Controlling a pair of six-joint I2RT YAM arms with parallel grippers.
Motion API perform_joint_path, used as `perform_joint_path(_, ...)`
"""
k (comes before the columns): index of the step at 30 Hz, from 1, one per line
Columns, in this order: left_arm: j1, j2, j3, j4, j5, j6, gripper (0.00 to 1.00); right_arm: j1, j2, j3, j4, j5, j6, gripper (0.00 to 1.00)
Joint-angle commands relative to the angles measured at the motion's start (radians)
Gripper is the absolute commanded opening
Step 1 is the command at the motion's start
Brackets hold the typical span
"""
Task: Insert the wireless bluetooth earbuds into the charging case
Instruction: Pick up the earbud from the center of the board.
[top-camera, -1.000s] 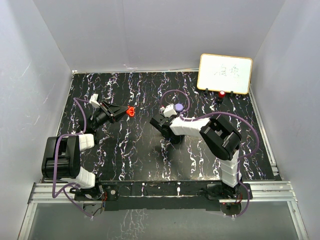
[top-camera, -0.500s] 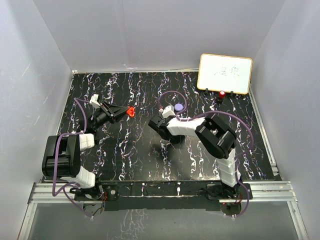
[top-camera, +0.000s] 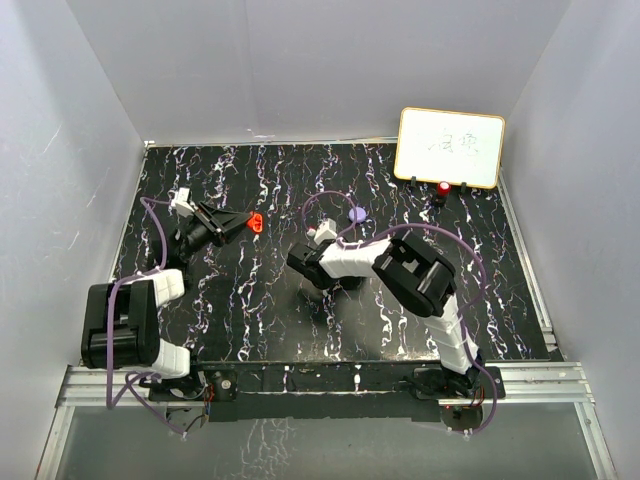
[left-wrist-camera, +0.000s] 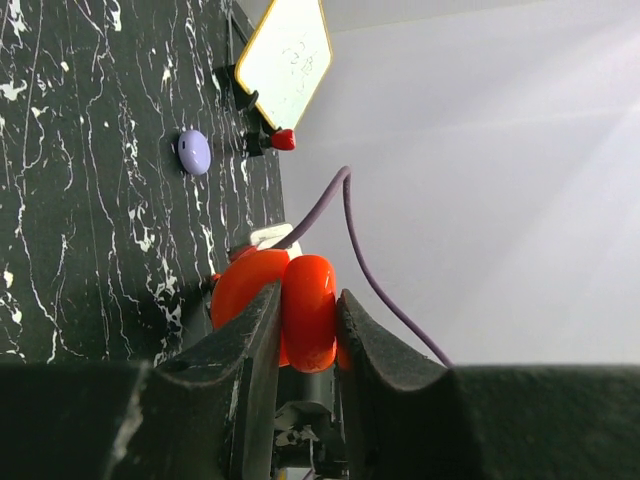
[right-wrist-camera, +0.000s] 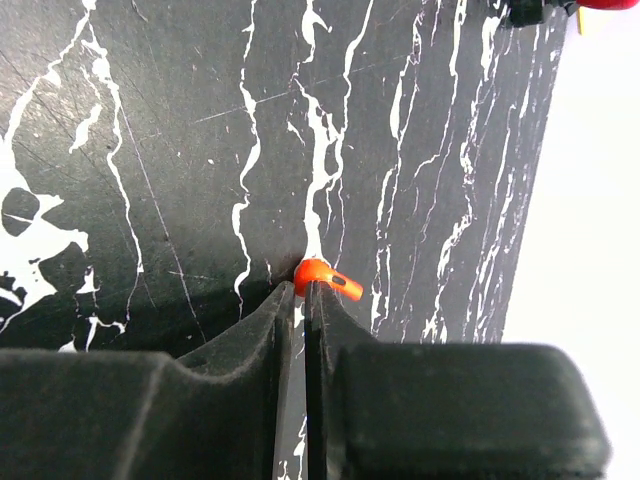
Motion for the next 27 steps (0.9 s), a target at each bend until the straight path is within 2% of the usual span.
perform_joint_path(1,0.018,-0.068,0.013,-0.059,0.008,0.046,0.0,0.01,0.028,0.032,-0.002,-0.017,0.047,0.1)
perform_joint_path(9,0.032,-0.072,0.01,-0.063,0.012,0.048,0.0,0.015,0.008,0.039,-0.001,-0.028,0.062,0.16)
perform_joint_path(16,0.055,-0.08,0.006,-0.08,0.019,0.055,0.0,0.016,-0.17,-0.012,0.126,-0.139,-0.019,0.21)
perform_joint_path(20,0.062,-0.082,0.004,-0.086,0.019,0.057,0.0,0.012,-0.239,-0.015,0.144,-0.157,-0.043,0.25)
perform_joint_path(22,0.062,-0.082,0.003,-0.089,0.019,0.059,0.0,0.0,-0.251,-0.015,0.134,-0.166,-0.045,0.31)
perform_joint_path(24,0.062,-0.082,0.003,-0.089,0.019,0.06,0.0,-0.025,-0.262,-0.025,0.126,-0.184,-0.04,0.43)
perform_joint_path(27,0.062,-0.082,0.003,-0.092,0.019,0.062,0.0,-0.069,-0.293,-0.064,0.132,-0.217,-0.024,0.51)
